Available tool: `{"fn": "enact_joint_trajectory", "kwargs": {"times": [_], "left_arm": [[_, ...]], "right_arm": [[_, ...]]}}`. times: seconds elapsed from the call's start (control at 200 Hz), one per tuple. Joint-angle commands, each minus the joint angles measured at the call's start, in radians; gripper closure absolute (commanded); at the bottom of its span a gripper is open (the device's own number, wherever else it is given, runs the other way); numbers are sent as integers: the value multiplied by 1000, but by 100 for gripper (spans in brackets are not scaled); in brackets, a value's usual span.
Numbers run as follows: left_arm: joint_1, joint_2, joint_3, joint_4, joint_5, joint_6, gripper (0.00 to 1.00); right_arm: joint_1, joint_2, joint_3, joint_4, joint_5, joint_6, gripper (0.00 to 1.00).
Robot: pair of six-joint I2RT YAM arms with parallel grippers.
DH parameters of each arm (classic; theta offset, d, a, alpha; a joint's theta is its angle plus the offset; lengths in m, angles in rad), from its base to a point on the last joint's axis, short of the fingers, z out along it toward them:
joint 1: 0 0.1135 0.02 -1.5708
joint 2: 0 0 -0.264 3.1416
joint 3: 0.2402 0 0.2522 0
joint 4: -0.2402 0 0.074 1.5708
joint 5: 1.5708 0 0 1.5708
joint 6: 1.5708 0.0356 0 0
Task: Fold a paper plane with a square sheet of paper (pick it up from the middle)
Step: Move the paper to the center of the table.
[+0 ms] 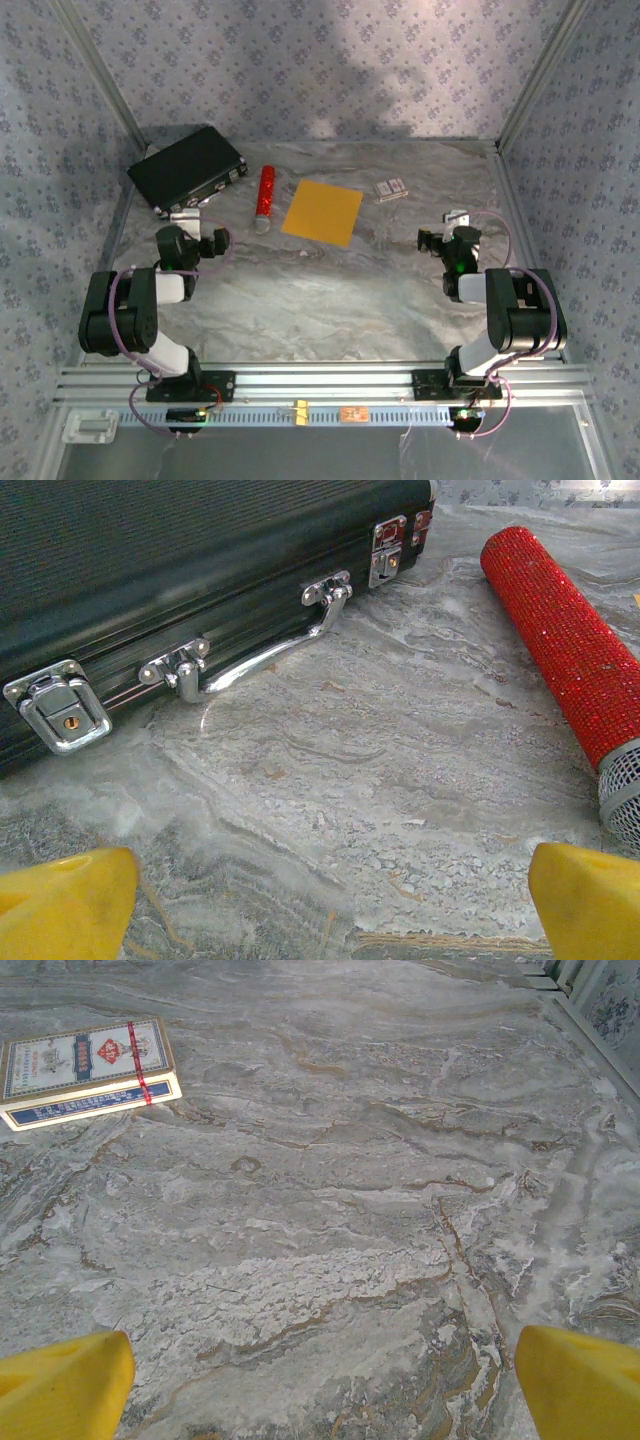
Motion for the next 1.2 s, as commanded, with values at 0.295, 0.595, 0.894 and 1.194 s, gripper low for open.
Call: {"fn": "enact_joint_trajectory", "kwargs": {"times": [0.295,0.595,0.894,1.194], "left_arm": [[-5,-174,175,-370,49,23,0],[-11,-306,308,-554,117,-98,0],[-28,-341,411,-728,165,-270,0],[-320,-341,394,-822,-44,-230,0]], "right_arm": [[16,-201,146,-397,-74,15,1],[130,-342,239,-654,-131,124,1],[307,-237,369,-801,-125,194,1],[455,-23,562,-858,-162,285,1]]}}
